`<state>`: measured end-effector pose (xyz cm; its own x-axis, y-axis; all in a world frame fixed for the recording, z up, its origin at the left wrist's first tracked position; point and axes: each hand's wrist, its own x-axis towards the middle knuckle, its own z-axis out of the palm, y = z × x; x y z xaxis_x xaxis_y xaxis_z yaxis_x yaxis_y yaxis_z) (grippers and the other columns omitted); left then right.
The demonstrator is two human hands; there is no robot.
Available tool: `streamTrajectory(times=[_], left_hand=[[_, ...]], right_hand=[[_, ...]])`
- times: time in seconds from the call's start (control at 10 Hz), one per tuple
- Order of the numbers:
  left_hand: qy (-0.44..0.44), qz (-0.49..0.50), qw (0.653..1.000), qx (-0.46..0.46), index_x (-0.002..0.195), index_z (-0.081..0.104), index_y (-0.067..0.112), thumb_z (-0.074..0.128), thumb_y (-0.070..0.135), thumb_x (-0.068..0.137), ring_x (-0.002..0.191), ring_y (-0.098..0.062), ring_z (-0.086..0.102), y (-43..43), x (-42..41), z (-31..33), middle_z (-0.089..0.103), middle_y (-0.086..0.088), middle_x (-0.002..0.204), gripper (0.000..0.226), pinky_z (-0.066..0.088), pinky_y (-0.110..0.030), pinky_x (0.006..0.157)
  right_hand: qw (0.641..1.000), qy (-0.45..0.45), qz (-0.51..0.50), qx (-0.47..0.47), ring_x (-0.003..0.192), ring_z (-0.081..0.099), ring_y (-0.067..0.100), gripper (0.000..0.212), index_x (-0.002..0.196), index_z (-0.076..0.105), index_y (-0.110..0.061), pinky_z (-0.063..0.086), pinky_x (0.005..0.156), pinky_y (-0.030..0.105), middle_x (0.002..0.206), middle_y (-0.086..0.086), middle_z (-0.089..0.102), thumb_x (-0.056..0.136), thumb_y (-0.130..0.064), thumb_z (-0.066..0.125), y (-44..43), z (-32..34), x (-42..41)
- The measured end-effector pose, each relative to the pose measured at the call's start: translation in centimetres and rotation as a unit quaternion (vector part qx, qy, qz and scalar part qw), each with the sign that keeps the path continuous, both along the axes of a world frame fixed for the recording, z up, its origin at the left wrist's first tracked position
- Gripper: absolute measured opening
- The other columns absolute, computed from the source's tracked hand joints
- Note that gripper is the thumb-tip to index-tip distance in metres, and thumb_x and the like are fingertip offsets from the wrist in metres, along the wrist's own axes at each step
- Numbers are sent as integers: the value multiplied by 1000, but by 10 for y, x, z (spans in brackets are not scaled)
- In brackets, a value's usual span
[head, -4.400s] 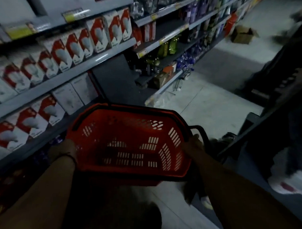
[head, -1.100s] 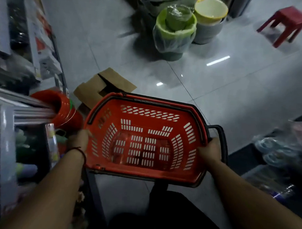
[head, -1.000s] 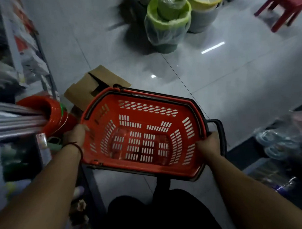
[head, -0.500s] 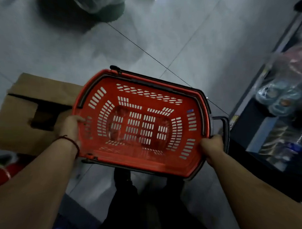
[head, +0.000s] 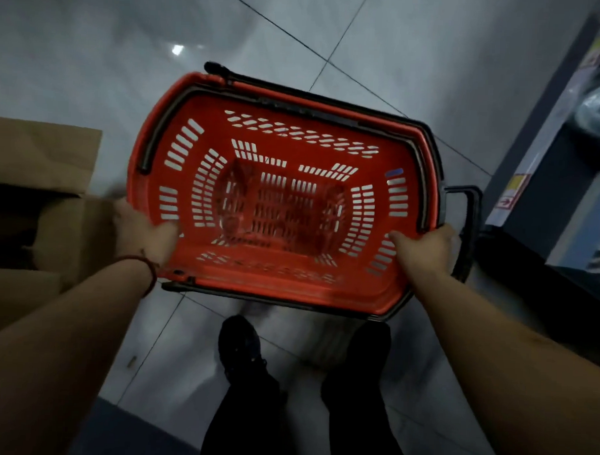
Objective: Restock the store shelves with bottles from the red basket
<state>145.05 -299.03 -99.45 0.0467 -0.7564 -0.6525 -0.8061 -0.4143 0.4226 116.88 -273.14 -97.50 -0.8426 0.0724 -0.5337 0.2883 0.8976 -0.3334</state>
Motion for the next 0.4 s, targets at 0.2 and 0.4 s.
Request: streamTrajectory(times=[0.2, 0.4], left_hand=[[-108, -123, 985, 58, 142, 37, 4, 69, 57, 63, 119, -46, 53, -13, -10, 30, 47, -24, 140, 101, 45, -54, 102], [-139, -261, 952, -83, 136, 39, 4, 69, 28, 82, 120, -45, 48, 14, -72, 96, 44, -25, 134, 67, 41, -52, 104]], right_hand=[[995, -45, 67, 59, 127, 47, 41, 87, 147, 19, 3, 43, 103, 47, 147, 25, 31, 85, -27, 73, -4, 13, -9], [978, -16, 209, -15, 132, 41, 39, 83, 150, 18, -4, 40, 106, 43, 150, 22, 28, 85, -18, 67, -17, 67, -20]])
